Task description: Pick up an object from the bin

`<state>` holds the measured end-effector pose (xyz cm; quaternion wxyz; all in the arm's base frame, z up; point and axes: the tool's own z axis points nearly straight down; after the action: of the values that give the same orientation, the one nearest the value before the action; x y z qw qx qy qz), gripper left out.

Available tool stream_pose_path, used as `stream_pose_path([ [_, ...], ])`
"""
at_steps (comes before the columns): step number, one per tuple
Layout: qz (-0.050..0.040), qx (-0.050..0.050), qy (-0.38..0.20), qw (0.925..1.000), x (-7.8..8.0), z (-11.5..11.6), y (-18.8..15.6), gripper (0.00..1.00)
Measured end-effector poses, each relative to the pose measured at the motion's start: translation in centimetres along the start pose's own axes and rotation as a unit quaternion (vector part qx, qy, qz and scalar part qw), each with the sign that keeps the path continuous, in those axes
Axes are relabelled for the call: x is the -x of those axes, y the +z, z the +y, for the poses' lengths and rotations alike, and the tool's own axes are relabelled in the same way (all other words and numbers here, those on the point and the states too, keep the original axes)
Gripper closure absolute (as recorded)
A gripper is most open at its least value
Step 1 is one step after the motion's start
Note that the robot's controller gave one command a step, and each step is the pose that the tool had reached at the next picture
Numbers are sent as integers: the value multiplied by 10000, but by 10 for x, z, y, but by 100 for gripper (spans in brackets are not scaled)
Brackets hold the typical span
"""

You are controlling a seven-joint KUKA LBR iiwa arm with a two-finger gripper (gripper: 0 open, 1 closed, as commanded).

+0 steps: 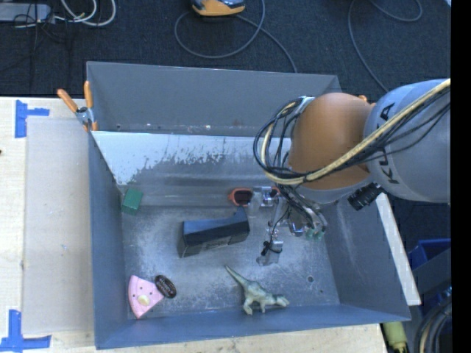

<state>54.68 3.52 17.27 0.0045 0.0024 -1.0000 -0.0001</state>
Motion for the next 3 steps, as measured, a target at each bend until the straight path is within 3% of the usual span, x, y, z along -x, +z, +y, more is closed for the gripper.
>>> stream_pose_path([
  [1, -36, 2, 6, 10000, 1, 0, -5, 0],
  [2, -30, -2, -647, 9979, 23, 17, 48, 0],
  [3, -16, -2, -1116, 9937, 33, 25, 57, 0],
])
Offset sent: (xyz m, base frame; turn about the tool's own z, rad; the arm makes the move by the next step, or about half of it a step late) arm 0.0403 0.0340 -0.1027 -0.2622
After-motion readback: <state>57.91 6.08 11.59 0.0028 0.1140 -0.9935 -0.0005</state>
